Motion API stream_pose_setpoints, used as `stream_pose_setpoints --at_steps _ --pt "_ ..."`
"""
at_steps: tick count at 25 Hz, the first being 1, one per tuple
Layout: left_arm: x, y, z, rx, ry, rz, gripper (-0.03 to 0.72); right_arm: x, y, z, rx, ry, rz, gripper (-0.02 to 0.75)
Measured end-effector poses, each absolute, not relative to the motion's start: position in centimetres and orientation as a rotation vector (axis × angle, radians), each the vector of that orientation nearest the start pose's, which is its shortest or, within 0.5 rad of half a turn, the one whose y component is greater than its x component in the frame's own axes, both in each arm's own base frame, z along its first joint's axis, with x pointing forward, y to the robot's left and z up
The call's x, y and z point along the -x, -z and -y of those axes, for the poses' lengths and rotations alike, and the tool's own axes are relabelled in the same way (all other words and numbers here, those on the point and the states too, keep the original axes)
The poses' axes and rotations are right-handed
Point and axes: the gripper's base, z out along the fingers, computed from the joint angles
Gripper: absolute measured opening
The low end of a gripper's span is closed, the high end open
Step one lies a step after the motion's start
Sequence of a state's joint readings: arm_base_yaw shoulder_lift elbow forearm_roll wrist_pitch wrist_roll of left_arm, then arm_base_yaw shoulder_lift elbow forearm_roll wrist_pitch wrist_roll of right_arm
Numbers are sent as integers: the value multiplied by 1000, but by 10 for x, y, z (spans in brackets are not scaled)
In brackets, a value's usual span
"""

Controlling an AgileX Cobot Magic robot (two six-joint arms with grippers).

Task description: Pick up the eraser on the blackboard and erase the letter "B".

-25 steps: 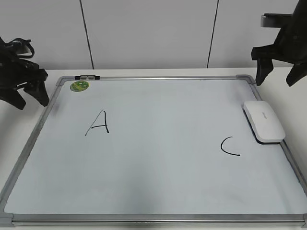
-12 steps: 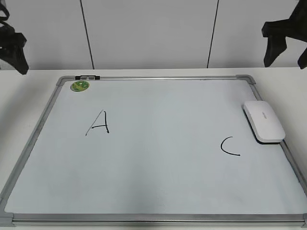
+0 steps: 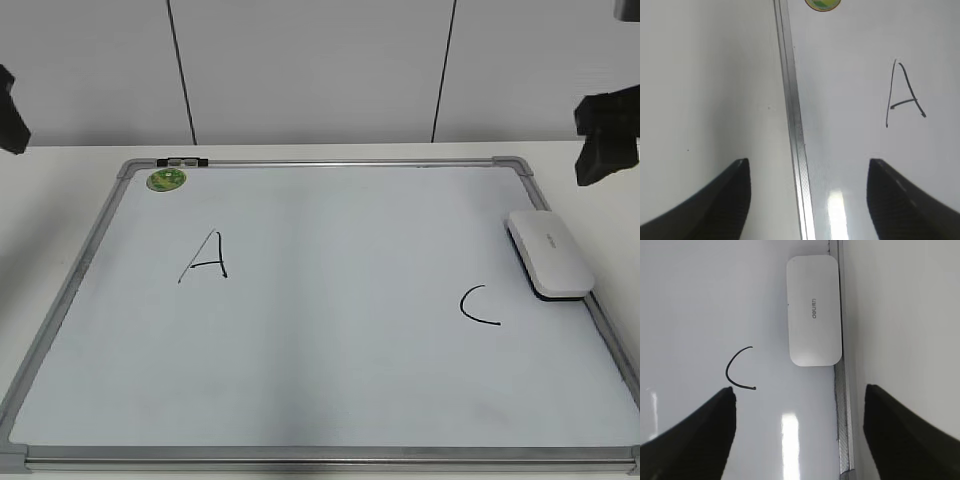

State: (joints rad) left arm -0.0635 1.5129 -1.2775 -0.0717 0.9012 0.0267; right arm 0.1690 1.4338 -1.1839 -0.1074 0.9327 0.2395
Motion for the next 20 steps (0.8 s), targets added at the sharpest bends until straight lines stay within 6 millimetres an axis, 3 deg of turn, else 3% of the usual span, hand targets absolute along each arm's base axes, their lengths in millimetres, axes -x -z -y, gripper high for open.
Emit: stream_pose_setpoints --at_steps 3,10,20 --pt "-283 -316 26 -91 100 -2554 532 -264 -310 -38 -50 -28 -2584 588" --pt "-210 -322 27 -141 93 -2401 532 -226 -303 -36 -57 -59 -2548 589" --pt "-127 -292 17 -136 94 -2347 532 -143 -292 -22 -57 -93 -2446 588"
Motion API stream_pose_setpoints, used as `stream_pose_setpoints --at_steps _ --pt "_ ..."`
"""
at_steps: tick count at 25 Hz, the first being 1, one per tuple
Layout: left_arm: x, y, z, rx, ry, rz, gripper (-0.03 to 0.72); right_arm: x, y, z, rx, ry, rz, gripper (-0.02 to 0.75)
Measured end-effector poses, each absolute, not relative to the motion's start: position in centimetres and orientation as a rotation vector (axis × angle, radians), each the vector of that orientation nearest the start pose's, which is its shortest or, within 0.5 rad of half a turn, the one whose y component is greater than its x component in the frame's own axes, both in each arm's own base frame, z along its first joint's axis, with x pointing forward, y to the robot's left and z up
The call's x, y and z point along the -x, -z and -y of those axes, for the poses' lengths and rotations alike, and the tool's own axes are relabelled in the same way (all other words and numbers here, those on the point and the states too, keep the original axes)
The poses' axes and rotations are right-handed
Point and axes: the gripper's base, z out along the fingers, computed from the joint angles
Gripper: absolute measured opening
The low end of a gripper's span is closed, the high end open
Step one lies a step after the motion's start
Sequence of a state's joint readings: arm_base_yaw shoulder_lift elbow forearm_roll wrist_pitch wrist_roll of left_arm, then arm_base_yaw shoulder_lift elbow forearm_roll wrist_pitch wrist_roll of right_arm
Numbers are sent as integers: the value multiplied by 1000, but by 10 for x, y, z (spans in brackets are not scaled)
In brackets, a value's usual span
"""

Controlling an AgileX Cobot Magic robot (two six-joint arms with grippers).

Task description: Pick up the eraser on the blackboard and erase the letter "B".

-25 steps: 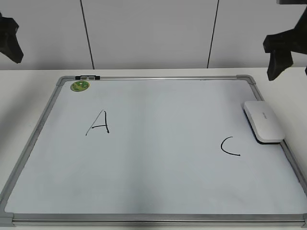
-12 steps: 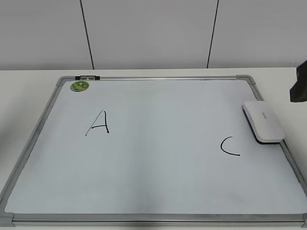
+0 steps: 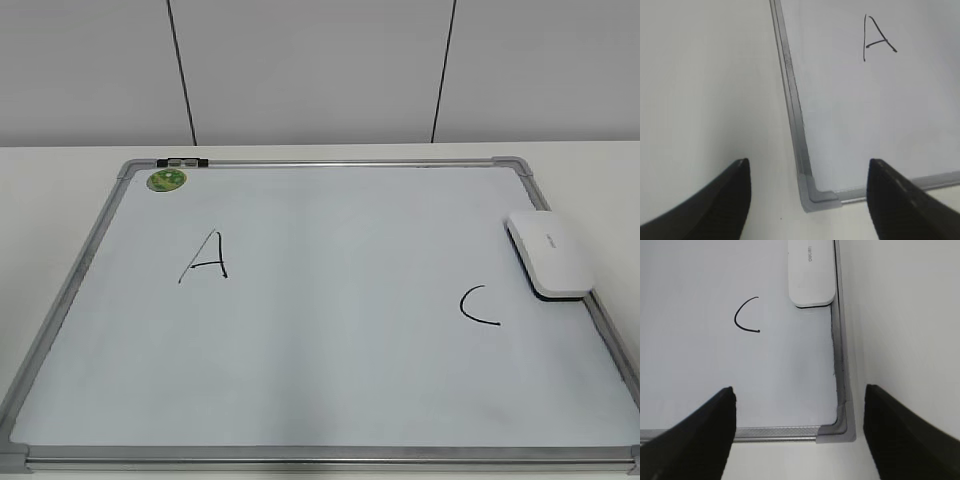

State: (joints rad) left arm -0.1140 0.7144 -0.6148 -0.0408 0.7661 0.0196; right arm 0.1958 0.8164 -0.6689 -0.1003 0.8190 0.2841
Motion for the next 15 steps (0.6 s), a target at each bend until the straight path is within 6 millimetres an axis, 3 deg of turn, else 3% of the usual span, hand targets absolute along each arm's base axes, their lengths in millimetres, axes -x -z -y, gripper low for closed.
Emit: stream_pose_setpoints --at_steps 7,15 --pt "-73 -300 13 -154 114 -2292 532 -75 -286 -7 -28 -76 -2407 588" --pt "-21 -298 4 -150 100 -2190 532 -25 -285 3 32 -60 -2305 588"
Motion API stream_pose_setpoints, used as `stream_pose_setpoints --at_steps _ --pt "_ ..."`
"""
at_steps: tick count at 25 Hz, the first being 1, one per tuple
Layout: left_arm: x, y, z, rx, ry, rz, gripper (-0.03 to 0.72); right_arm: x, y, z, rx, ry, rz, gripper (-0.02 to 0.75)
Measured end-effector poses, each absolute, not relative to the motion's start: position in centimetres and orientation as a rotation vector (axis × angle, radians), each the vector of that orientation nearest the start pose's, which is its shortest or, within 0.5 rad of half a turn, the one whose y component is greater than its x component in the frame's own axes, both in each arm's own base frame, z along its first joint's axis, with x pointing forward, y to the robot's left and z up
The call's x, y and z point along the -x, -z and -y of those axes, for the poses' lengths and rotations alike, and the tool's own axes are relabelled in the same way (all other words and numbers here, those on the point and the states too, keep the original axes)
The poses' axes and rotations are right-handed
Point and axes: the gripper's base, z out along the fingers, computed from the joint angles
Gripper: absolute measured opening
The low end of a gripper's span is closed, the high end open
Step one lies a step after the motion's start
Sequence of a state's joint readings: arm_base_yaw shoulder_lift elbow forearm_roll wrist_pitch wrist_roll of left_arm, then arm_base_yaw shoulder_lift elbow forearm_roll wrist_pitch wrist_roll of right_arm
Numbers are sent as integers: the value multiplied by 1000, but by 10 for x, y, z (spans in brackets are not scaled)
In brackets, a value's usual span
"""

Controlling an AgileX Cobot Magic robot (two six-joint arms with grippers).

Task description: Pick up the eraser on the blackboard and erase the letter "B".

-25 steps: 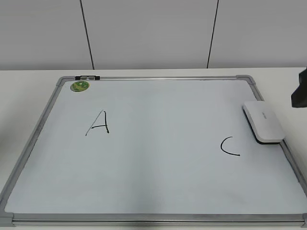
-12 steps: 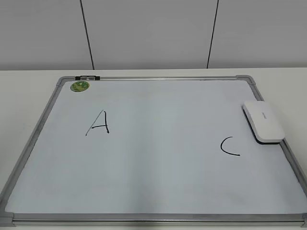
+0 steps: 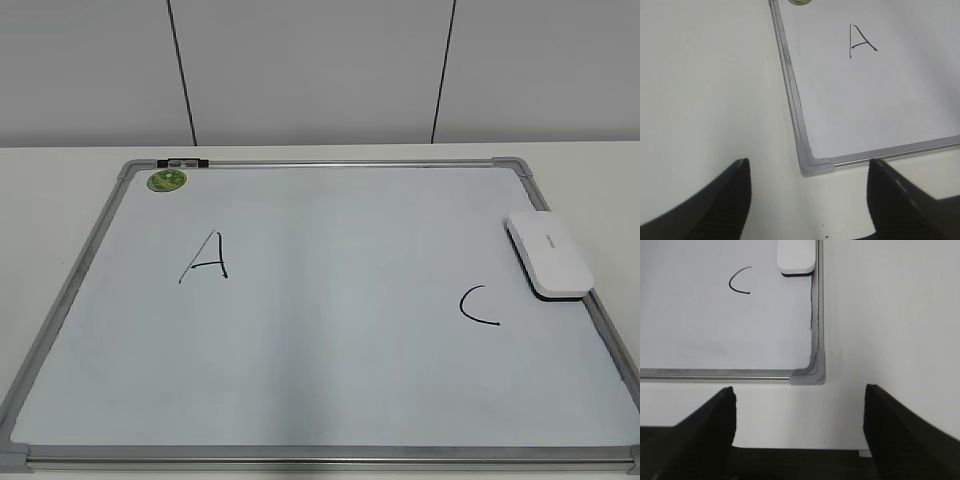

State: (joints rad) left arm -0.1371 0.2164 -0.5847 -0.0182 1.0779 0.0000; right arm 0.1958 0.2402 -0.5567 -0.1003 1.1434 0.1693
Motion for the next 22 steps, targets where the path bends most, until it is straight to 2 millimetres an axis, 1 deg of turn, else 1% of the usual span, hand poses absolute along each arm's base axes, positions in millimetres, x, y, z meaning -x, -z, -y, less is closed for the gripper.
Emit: stream_pose_setpoints --at_steps 2,4,5,7,9,22 --pt "-15 -290 3 -150 91 -2188 532 -19 -285 5 40 -62 -2269 588" --pt "-11 -282 2 -150 91 -2185 532 -18 -283 5 41 -62 -2270 588" --pt "-10 -280 2 -150 91 -2183 532 -19 -274 5 47 -55 -2294 588" --pt "-9 -278 2 -150 91 -2177 532 -20 -269 4 49 -52 -2311 588" --pt "-9 -278 2 -150 92 -2176 532 -20 -268 4 52 -50 -2314 587" --pt "-8 -278 3 -150 109 -2176 532 -20 -267 4 52 -50 -2313 588"
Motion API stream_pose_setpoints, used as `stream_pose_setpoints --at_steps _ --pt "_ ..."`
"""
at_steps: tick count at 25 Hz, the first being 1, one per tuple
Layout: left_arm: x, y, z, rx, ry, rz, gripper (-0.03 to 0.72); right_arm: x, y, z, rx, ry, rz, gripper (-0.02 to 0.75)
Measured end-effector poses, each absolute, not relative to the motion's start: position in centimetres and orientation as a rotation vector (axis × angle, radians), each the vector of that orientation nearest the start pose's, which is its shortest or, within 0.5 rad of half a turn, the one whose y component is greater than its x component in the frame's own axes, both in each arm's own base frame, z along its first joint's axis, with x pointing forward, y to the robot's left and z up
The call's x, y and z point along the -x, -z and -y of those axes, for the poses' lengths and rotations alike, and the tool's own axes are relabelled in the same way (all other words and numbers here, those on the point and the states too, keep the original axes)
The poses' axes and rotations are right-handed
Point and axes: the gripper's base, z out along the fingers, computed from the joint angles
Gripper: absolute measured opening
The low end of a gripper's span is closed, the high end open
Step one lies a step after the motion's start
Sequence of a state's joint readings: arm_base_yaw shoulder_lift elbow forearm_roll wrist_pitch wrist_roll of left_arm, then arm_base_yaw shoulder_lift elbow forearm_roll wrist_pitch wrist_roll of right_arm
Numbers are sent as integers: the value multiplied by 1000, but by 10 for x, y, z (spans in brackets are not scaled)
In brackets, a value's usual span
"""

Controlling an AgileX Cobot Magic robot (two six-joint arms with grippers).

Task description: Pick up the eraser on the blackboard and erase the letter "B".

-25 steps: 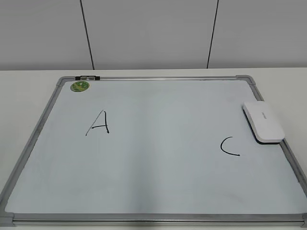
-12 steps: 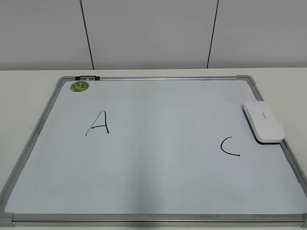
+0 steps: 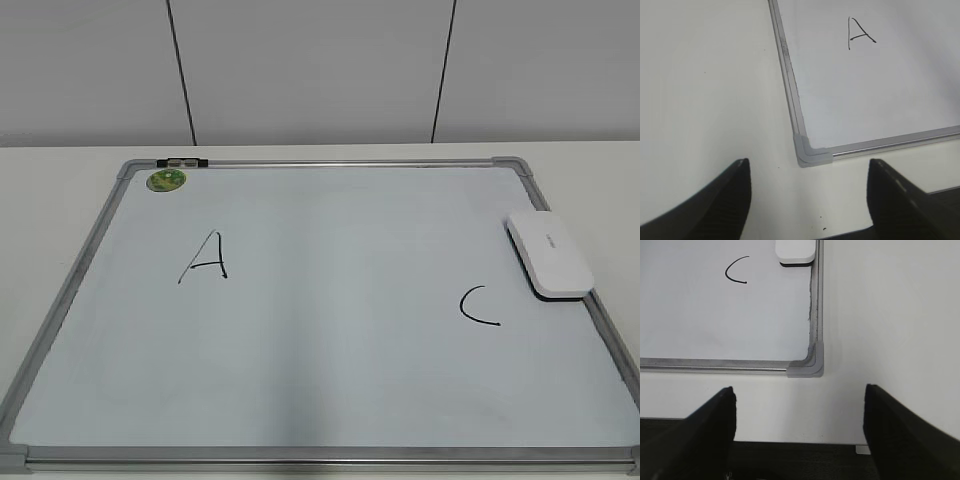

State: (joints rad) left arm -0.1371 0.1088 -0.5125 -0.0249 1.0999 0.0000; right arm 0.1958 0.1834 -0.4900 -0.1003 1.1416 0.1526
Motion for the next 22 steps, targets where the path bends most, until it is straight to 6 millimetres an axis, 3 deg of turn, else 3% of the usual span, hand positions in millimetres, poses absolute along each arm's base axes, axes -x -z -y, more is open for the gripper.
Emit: stream_pose_setpoints --at_steps 22 --pt "-7 -278 8 -147 187 -2169 532 -16 -268 5 50 -56 -2284 587"
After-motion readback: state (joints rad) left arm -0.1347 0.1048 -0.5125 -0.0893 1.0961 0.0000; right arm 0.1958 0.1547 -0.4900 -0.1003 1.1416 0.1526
